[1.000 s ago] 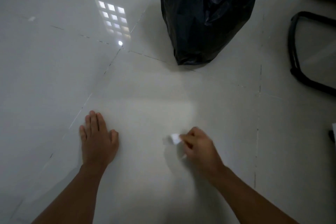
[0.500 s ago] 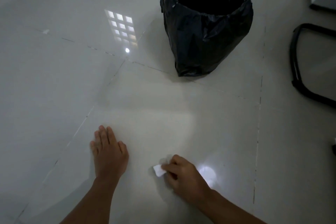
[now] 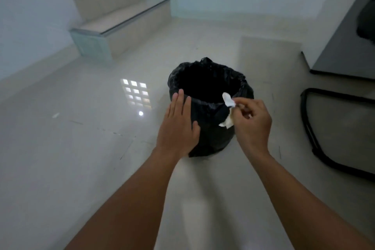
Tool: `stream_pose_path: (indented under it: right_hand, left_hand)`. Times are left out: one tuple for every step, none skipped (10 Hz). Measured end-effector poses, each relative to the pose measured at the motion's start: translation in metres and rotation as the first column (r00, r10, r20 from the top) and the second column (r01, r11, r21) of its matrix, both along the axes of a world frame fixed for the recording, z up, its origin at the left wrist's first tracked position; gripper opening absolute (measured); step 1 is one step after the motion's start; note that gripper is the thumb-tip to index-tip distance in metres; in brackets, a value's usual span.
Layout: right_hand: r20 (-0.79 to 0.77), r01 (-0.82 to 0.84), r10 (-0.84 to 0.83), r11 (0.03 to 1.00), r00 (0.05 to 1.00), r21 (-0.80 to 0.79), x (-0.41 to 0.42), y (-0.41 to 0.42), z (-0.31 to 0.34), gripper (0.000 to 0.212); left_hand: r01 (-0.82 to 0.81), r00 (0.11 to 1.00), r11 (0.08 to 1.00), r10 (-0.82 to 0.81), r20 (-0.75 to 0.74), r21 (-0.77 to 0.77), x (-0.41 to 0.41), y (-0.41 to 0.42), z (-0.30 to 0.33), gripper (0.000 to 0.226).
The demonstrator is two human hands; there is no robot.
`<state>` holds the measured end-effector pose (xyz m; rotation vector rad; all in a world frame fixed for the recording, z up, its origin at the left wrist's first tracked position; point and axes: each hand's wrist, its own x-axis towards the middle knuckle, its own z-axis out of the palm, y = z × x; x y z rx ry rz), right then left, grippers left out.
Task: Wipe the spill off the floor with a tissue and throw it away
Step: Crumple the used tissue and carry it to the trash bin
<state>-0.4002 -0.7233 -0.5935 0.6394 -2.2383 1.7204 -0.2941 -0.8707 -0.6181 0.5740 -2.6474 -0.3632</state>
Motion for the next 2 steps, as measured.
stream_pose_path:
  right_hand:
    - [-0.063,-0.001,0.005,0.999,0.998,0.048,-0.035,-0.038,0.05,0.032]
    - [0.086,-0.096,0.079,0.971,0.993,0.218,-0.045,-0.047,0.067,0.056]
  left_hand:
    - [0.001,0.992,0.999,-0.006,0.129,0.04,-0.025,-0.012,0.019,0.076]
    - [-0.022,0.969,0.993,-0.008,0.246,0.119,-0.035,-0.013,0.024,0.075]
